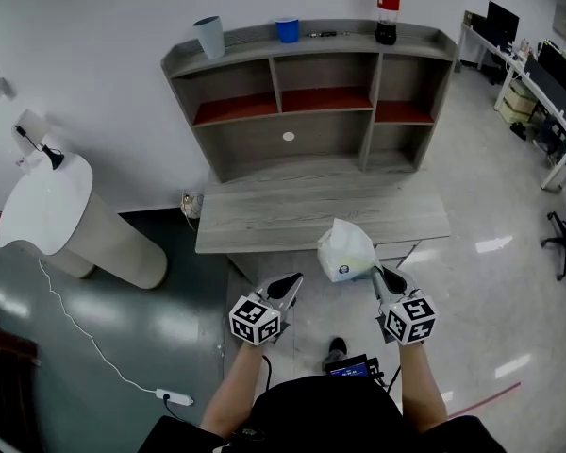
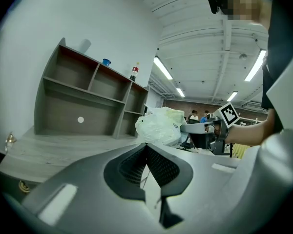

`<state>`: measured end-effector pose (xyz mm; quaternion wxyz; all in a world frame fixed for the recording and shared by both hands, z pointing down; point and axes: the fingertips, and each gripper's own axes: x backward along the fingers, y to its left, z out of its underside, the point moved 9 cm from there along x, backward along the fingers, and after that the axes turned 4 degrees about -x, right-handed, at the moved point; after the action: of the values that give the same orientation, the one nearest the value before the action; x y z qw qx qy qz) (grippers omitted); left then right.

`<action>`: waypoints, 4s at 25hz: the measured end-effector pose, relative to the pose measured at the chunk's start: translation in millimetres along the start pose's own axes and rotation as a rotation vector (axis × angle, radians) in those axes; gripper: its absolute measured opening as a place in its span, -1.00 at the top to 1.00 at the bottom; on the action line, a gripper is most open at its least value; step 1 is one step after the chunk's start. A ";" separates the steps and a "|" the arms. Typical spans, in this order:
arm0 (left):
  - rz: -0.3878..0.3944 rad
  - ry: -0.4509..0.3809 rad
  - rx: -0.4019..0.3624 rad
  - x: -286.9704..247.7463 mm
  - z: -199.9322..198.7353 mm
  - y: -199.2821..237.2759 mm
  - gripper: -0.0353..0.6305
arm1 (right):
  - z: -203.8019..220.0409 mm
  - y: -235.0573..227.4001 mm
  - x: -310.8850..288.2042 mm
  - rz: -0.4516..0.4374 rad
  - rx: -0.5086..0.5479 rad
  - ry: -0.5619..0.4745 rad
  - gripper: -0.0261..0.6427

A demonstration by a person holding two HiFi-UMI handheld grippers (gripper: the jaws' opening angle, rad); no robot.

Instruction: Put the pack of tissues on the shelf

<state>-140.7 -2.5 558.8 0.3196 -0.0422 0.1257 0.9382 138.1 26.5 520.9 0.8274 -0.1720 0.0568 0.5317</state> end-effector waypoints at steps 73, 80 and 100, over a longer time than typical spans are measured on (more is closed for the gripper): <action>0.100 0.001 -0.004 -237.7 -113.9 259.1 0.89 | -122.1 -125.1 -288.2 0.042 -0.007 -0.004 0.89; 0.072 -0.003 0.005 -245.5 -117.0 252.1 0.89 | -128.4 -136.6 -291.6 0.007 0.009 0.007 0.89; -0.005 -0.002 0.022 -252.3 -118.5 235.5 0.89 | -137.4 -152.4 -292.2 -0.085 0.042 0.019 0.89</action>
<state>-84.6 -362.3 533.9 0.3225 -0.0380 0.1357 0.9360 162.2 -329.5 507.5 0.8521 -0.1618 0.0686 0.4930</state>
